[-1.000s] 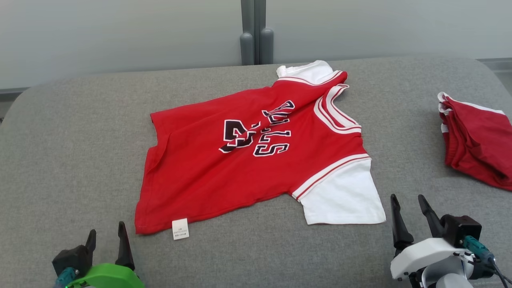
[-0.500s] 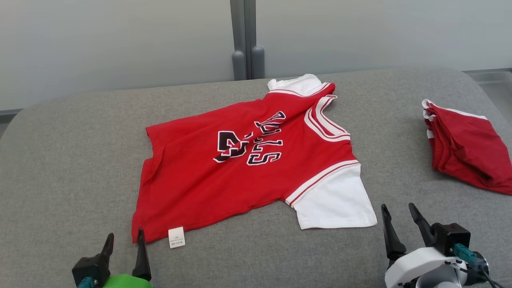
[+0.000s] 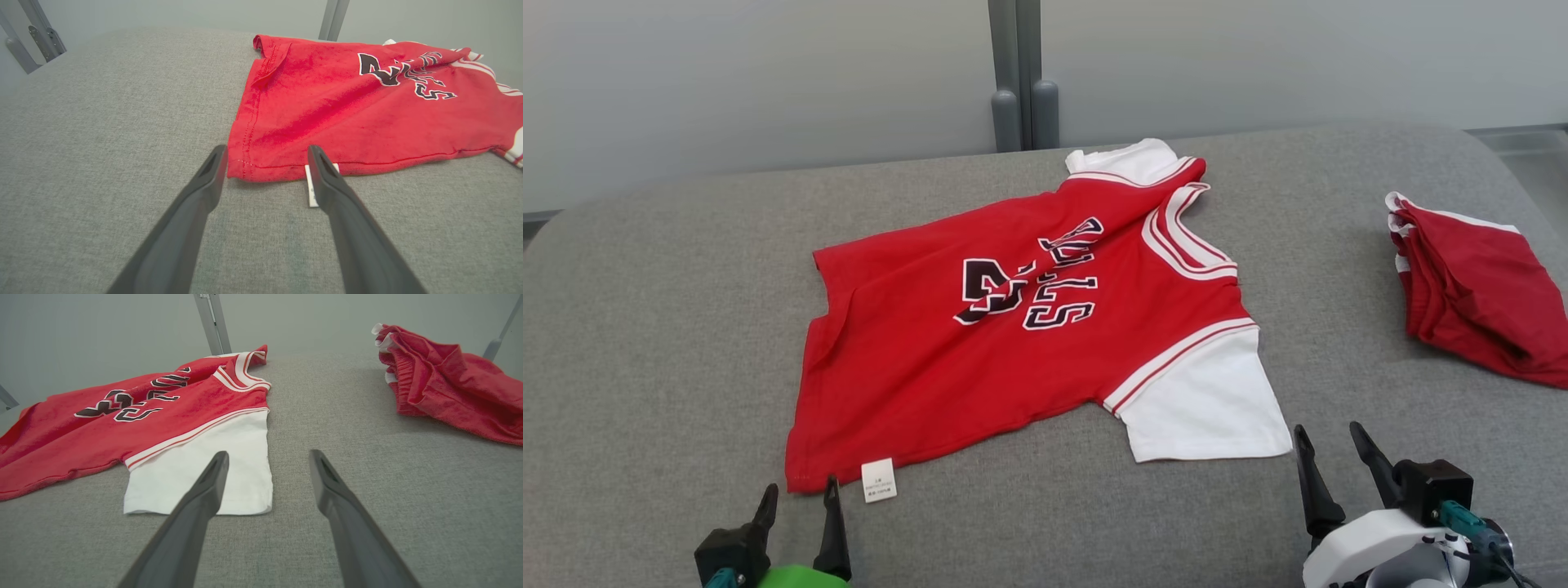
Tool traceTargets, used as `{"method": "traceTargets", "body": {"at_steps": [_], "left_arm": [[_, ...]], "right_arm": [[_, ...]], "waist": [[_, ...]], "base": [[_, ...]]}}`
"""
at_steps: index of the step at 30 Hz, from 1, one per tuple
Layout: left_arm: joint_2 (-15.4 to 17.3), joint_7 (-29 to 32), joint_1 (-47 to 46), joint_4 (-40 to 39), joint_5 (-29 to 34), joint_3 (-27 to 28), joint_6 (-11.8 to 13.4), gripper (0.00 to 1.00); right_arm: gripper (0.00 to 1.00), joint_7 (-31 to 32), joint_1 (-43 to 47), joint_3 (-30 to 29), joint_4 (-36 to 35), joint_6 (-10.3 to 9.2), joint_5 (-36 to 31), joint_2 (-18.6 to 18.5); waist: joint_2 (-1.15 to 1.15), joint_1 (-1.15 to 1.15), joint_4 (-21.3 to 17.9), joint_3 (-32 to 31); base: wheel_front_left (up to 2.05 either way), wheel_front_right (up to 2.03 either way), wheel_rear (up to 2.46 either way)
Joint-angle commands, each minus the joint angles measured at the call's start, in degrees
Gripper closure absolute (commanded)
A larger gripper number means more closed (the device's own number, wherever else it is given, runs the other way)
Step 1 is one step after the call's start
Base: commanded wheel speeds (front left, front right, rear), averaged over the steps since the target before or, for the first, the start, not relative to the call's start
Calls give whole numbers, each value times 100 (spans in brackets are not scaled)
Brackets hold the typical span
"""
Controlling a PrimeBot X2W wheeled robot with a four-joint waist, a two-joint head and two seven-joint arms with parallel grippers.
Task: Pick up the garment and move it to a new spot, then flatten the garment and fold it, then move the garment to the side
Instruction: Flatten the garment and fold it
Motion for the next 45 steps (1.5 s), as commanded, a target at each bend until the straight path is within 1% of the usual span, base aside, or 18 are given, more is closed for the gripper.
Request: {"method": "traceTargets", "body": {"at_steps": [1, 6, 7, 9, 13, 21, 31, 45], "left_arm": [[26, 0, -144, 42, 13, -59, 18, 0], [27, 0, -483, 171, -109, -44, 86, 0], [27, 0, -535, 197, -140, -18, 132, 0], [28, 0, -639, 261, -201, 29, 208, 0], [28, 0, -787, 443, -277, 85, 267, 0], [27, 0, -907, 669, -395, 42, 185, 0], [28, 0, -1004, 623, -356, 35, 198, 0], [27, 0, -1020, 628, -347, -35, 134, 0]], "right_arm": [[0, -15, -74, 12, 53, -3, 15, -16], [0, -15, -378, 134, 58, -3, 40, -18], [0, -15, -405, 146, 81, -3, 18, -19], [0, -15, -499, 165, 116, -3, -29, -16], [0, -15, -603, 199, 205, -3, -133, -16], [0, -15, -689, 217, 437, -3, -233, -16], [0, -15, -750, 176, 614, -3, -279, -16], [0, -15, -882, 144, 823, -3, -183, -17]], "waist": [[0, 0, -8, 156], [0, 0, -14, 641], [0, 0, -7, 707], [0, 0, -3, 820], [0, 0, -2, 952], [0, 0, 49, 1082], [0, 0, 127, 1228], [0, 0, 179, 1273]], "base": [[0, 0, 0], [0, 0, 0], [0, 0, 0], [0, 0, 0], [0, 0, 0], [0, 0, 0], [0, 0, 0], [0, 0, 0]]}}
